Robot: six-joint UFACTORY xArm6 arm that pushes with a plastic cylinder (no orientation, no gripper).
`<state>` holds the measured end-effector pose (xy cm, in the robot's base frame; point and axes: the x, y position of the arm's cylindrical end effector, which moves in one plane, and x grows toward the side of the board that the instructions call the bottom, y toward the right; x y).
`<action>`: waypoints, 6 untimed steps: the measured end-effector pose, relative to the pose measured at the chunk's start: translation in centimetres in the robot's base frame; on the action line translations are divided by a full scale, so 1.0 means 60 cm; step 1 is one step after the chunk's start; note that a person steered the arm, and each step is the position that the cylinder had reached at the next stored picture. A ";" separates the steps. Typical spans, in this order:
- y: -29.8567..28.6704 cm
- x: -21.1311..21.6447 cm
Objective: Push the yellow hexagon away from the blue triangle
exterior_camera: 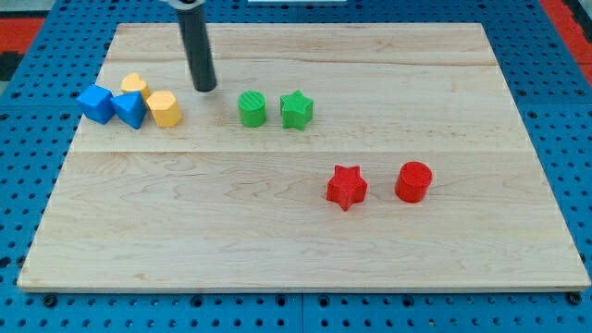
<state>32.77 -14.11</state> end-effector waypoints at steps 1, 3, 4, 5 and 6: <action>-0.051 0.007; -0.068 0.084; -0.068 0.139; -0.068 0.195; -0.085 0.209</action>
